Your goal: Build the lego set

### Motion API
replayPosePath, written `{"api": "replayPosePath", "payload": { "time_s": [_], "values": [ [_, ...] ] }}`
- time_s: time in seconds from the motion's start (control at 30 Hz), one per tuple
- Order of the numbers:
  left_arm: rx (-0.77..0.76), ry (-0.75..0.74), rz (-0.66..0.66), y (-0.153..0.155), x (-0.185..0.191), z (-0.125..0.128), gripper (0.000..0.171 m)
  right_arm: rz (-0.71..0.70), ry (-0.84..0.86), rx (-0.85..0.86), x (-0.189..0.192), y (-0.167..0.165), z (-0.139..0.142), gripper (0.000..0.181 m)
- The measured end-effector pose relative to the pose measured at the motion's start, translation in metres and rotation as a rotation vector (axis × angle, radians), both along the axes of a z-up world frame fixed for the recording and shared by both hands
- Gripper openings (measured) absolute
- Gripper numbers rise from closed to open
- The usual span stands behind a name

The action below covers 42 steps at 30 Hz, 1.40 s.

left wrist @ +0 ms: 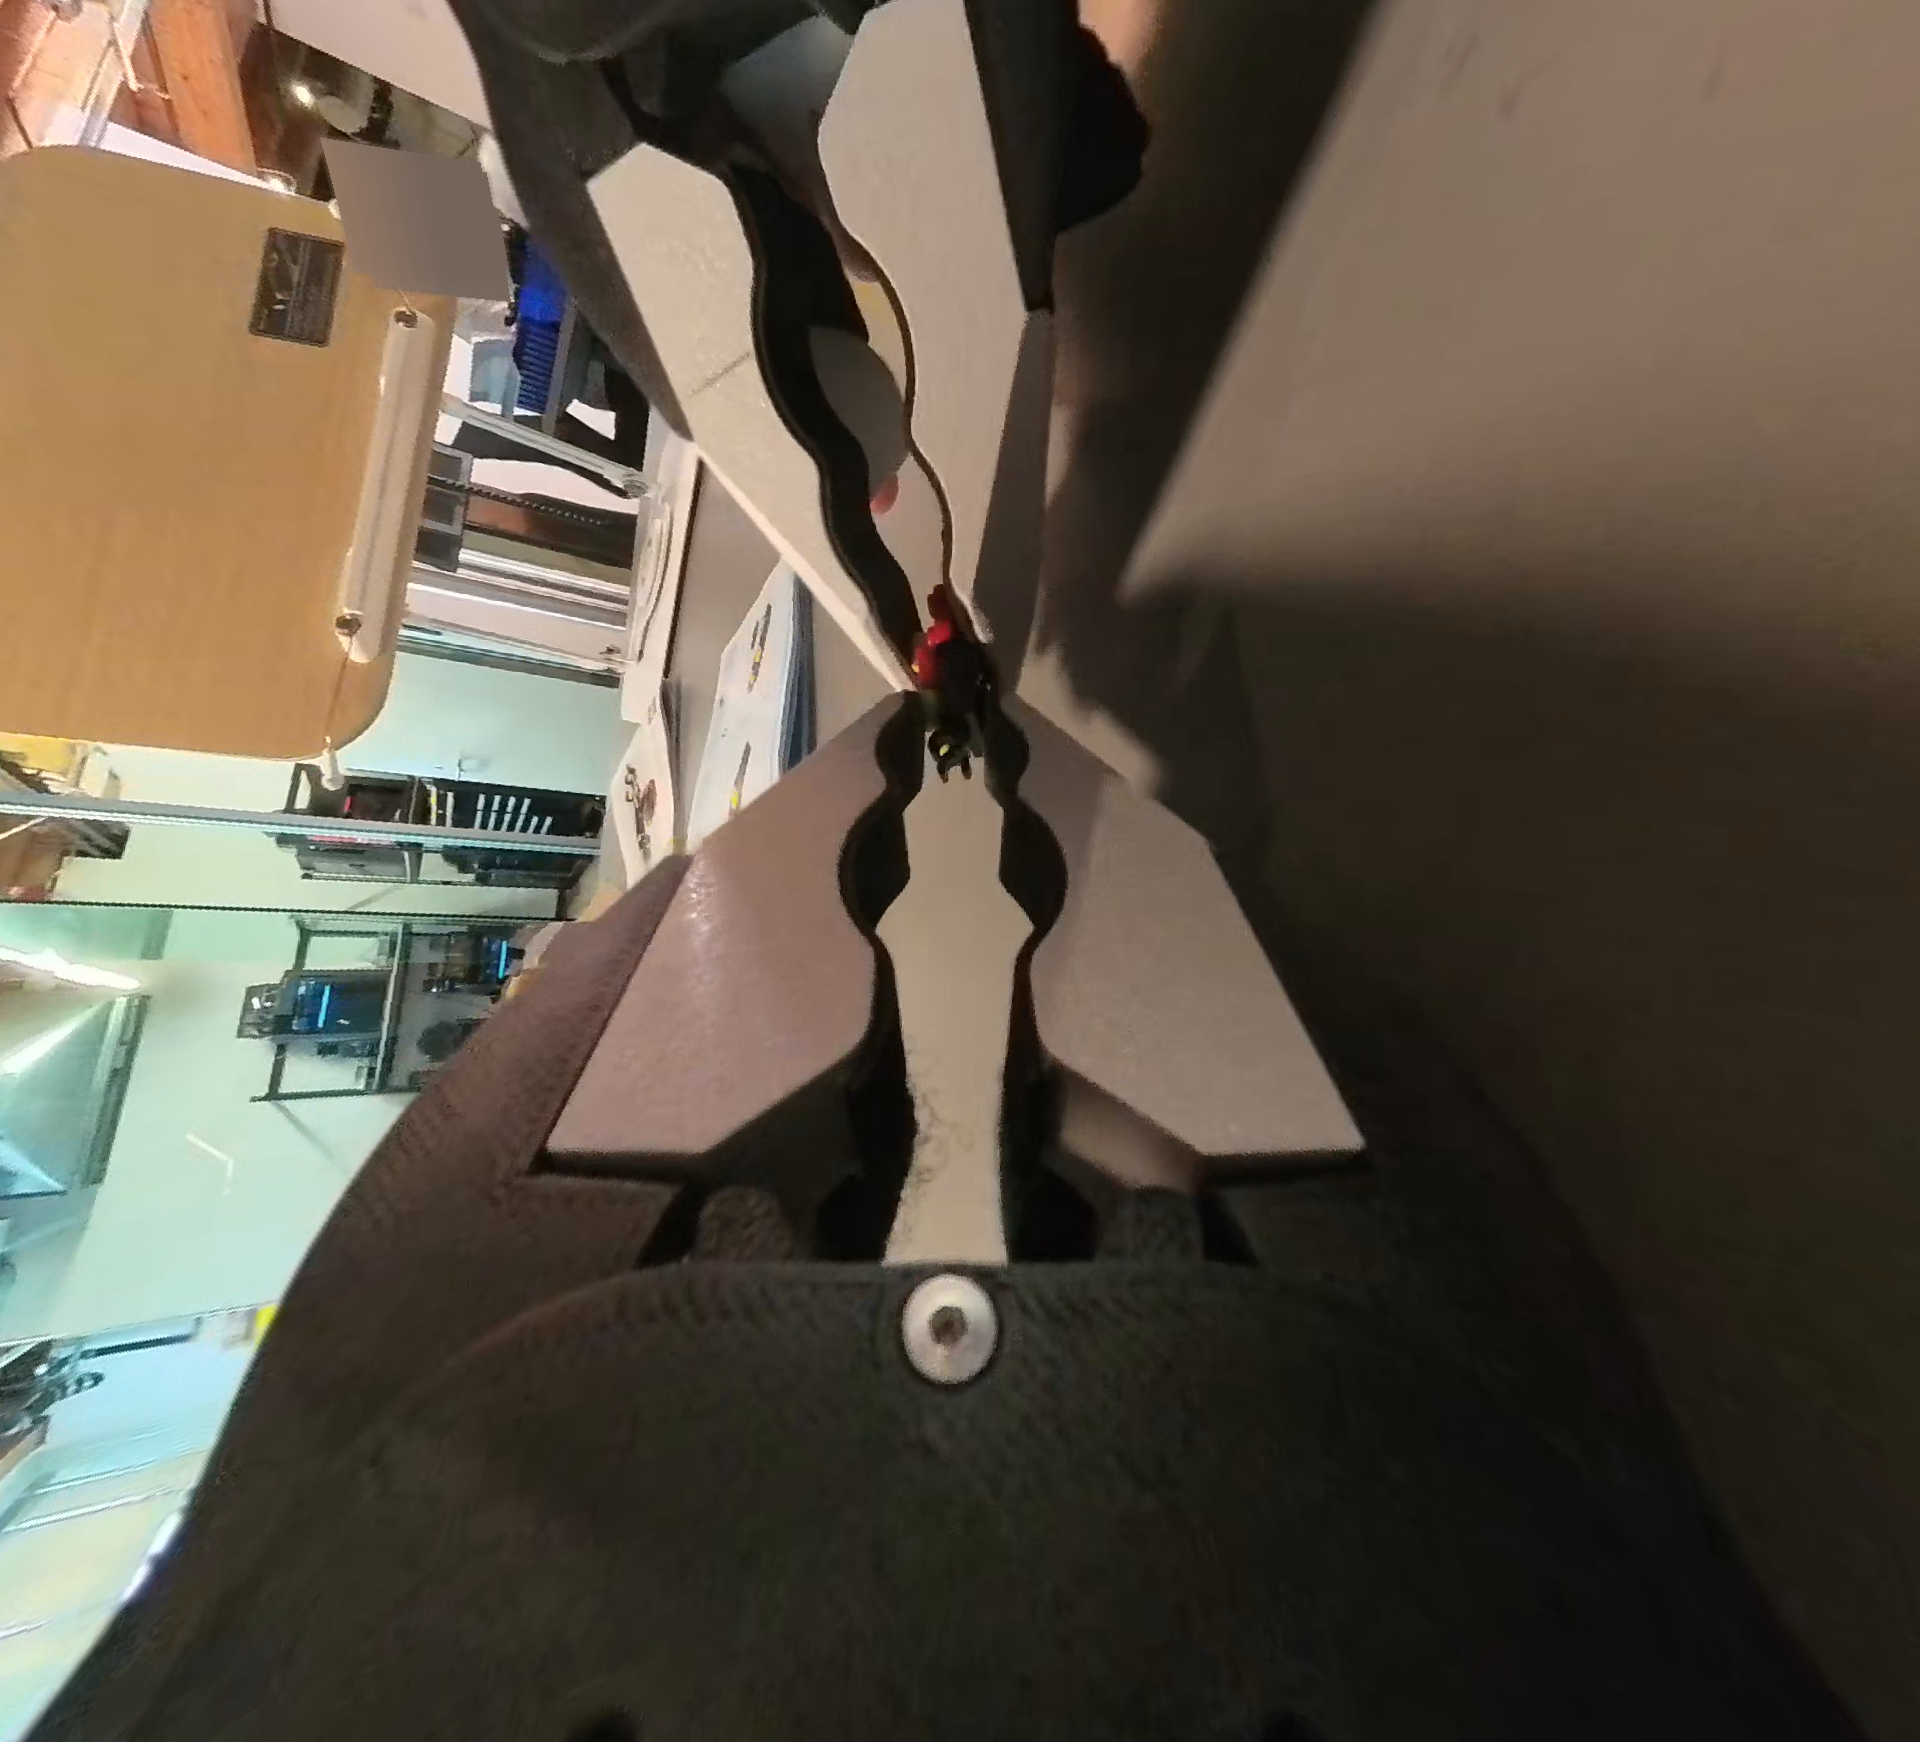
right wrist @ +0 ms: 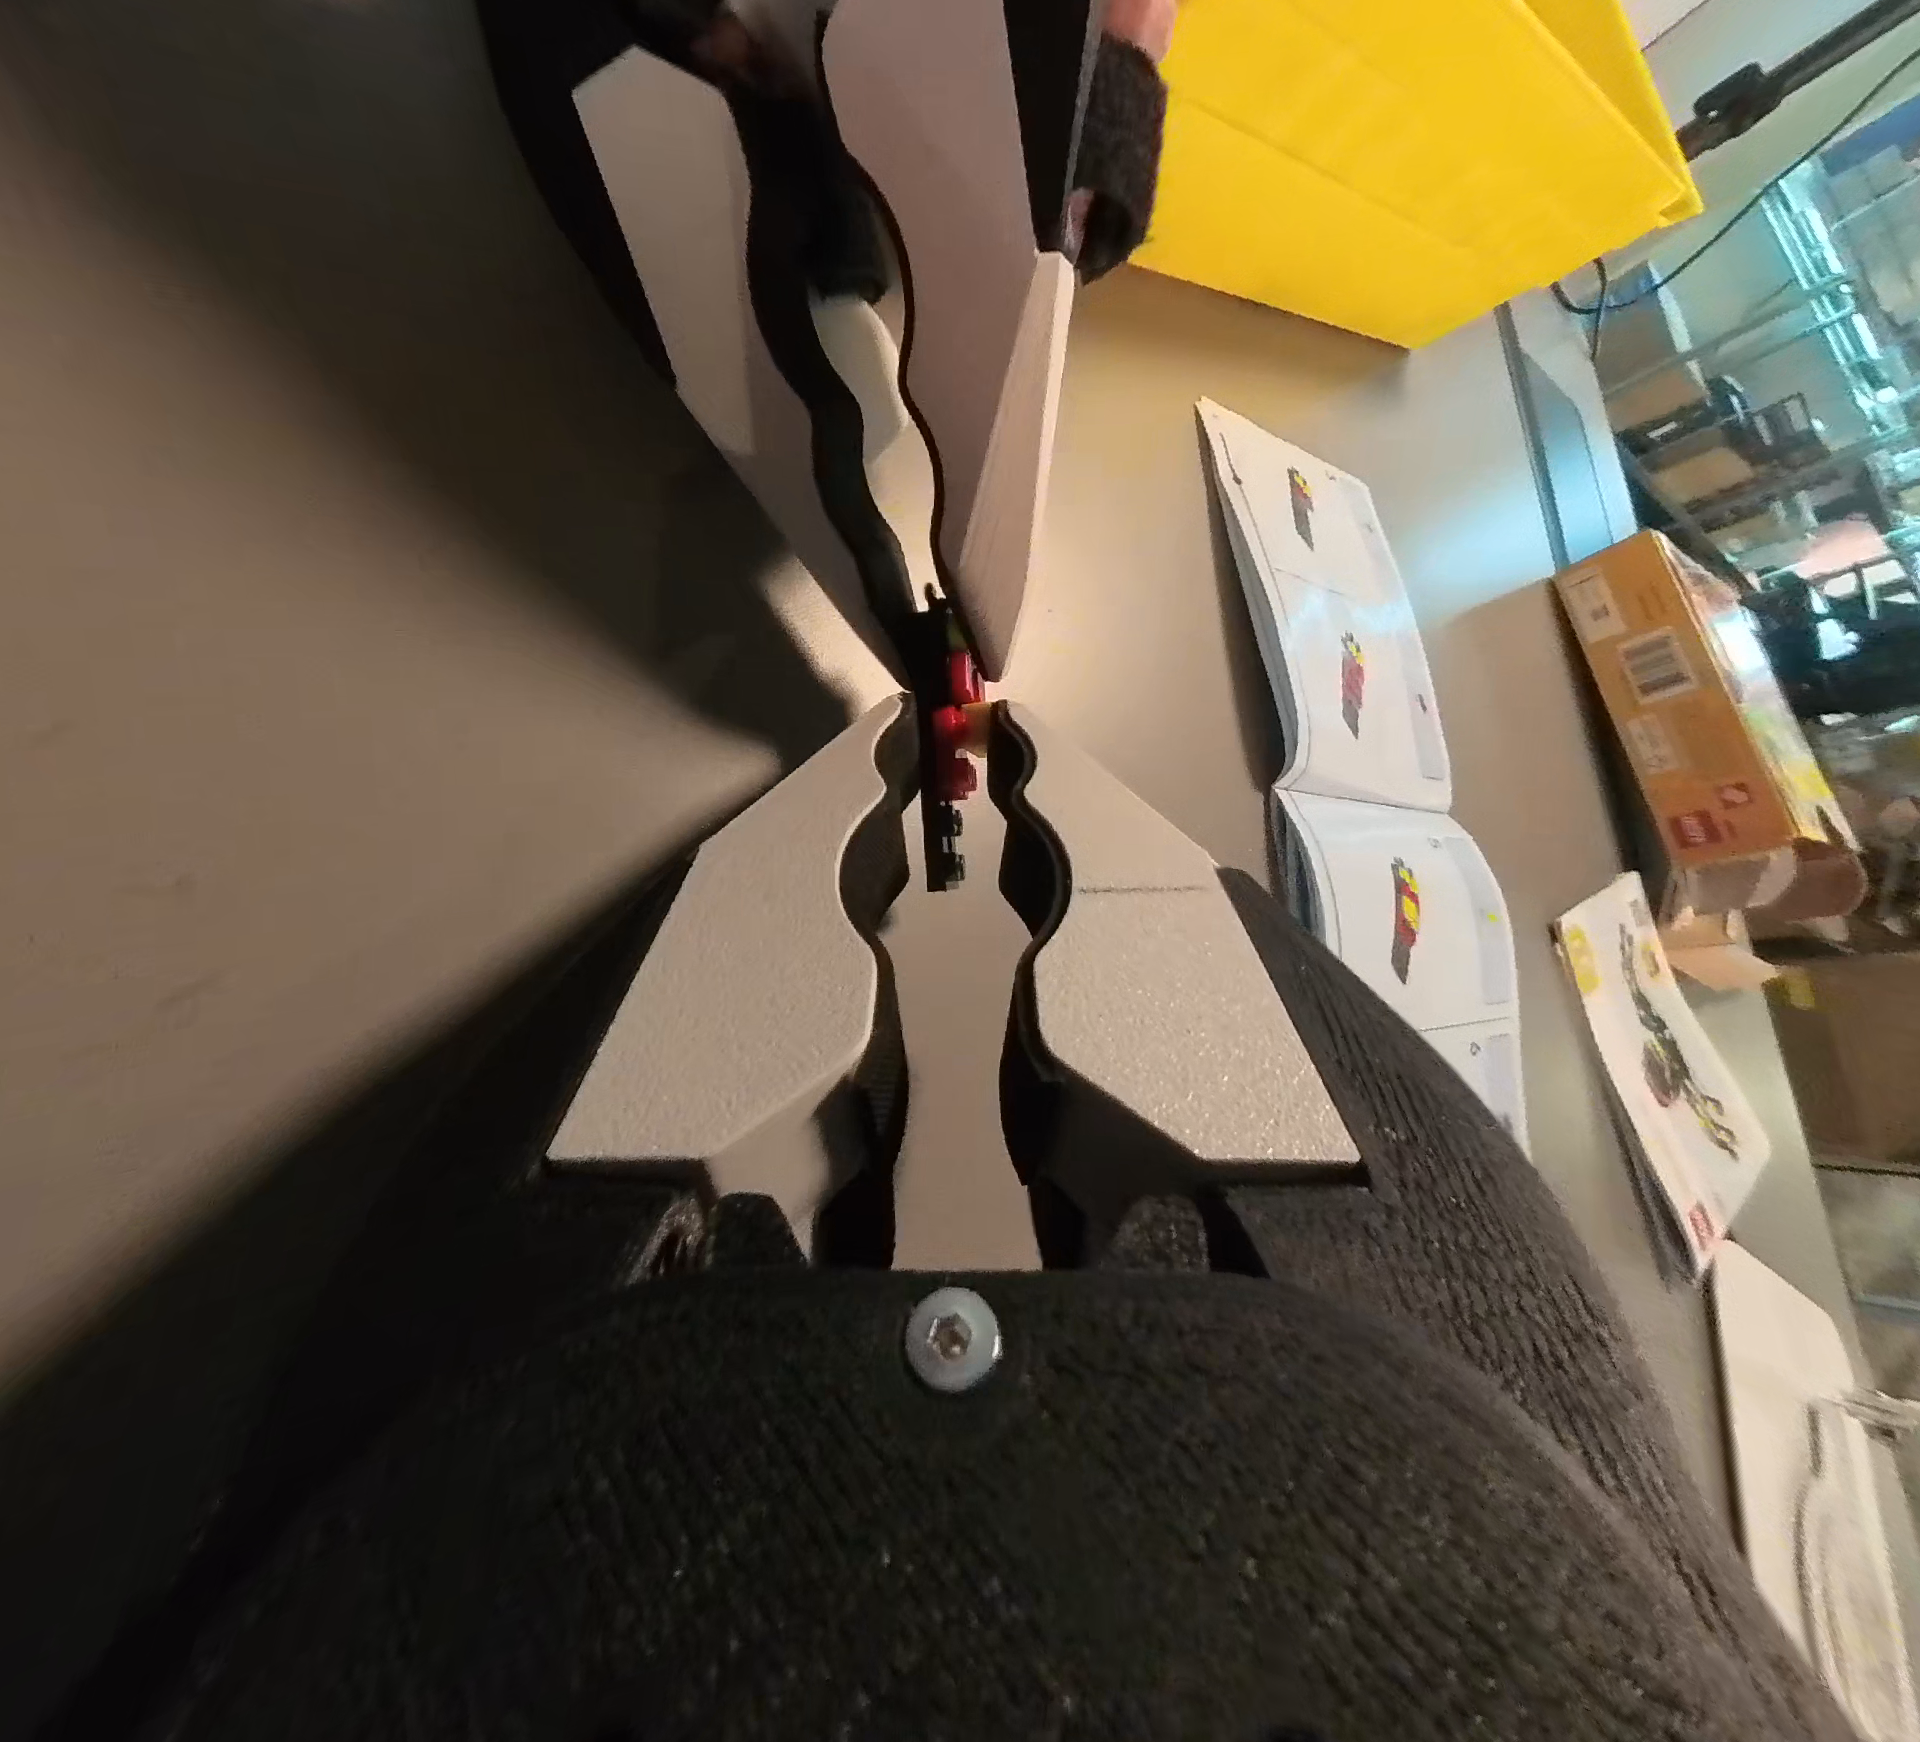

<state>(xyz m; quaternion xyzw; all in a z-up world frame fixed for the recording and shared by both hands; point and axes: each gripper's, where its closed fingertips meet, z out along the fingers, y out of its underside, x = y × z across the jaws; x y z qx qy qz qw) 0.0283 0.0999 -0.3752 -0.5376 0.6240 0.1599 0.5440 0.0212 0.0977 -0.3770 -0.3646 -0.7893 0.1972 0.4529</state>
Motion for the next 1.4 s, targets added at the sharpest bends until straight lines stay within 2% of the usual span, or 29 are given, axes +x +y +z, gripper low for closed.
{"api": "replayPosePath", "payload": {
  "time_s": [0.33,0.8,1.0,1.17,1.4],
  "values": [
    [0.007,-0.012,0.009,0.002,-0.001,0.001,0.010,-0.022,0.048,-0.075,-0.002,0.001,0.003,0.017],
    [0.038,-0.013,0.003,0.001,-0.002,0.005,0.010,0.013,0.066,0.123,0.002,0.002,0.006,0.010],
    [0.097,0.059,-0.026,-0.003,0.001,0.003,0.010,0.025,0.029,0.162,0.005,-0.001,0.002,0.009],
    [0.058,0.076,-0.051,-0.007,0.004,-0.004,0.011,0.047,-0.017,0.216,0.008,-0.003,-0.004,0.009],
    [-0.035,-0.071,-0.058,-0.007,0.004,0.005,0.010,0.036,0.046,-0.017,0.006,-0.005,0.005,0.012]
  ]
}}
